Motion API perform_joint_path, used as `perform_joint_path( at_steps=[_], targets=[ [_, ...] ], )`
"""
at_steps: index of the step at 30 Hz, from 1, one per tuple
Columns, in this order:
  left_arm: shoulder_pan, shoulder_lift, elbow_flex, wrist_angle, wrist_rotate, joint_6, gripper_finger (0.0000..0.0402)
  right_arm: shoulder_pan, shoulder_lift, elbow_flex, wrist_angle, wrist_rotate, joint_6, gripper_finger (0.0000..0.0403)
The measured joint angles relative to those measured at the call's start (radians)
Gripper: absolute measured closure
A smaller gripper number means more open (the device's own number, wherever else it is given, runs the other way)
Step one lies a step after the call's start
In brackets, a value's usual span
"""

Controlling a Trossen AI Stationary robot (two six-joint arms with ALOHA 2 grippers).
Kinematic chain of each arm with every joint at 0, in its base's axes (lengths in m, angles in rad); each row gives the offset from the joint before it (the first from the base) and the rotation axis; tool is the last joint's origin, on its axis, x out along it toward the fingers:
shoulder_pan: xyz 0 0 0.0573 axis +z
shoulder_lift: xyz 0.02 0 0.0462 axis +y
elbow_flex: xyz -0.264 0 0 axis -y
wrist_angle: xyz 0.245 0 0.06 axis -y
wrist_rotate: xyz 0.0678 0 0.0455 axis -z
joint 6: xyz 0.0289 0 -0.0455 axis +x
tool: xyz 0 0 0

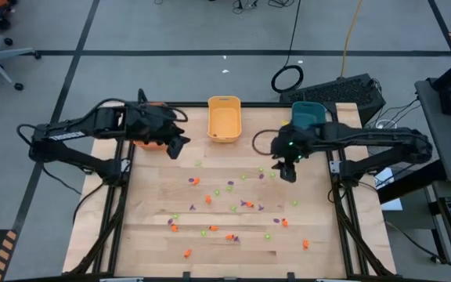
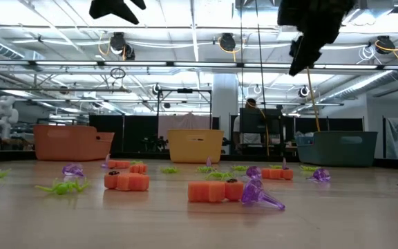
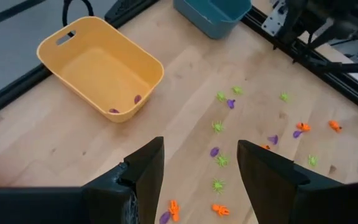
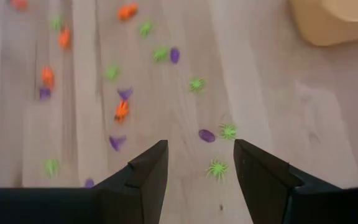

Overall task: Sort Halloween decoration
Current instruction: Put the purple witch hat toy into the yellow bin

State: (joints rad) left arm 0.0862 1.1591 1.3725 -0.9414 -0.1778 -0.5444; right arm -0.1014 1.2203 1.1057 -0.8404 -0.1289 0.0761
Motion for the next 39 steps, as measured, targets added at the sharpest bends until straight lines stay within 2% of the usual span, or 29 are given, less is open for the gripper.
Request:
perform_joint_path(
  at_steps=[11,14,21,31,39],
  targets=[
    [-0.142,0.000,-0.018,0.001,-0.135,-0.127,0.0198,0.018,0.197,0.000,0.006,-0.005,-0.323,0.0232],
    [-0.168,0.000,-0.051,0.001,-0.168,-0.156,0.0198,0.018,0.245,0.000,0.031,-0.005,-0.347,0.0232],
    [-0.226,0.000,-0.124,0.053,-0.169,-0.238,0.0198,0.018,0.348,0.000,0.122,-0.006,-0.386,0.0232],
    [-0.298,0.013,-0.127,0.108,-0.201,-0.263,0.0198,0.018,0.494,0.000,0.118,-0.030,-0.497,0.0232],
    [-0.310,0.024,-0.128,0.106,-0.213,-0.263,0.0198,0.018,0.549,0.000,0.134,-0.004,-0.551,0.0238]
  ],
)
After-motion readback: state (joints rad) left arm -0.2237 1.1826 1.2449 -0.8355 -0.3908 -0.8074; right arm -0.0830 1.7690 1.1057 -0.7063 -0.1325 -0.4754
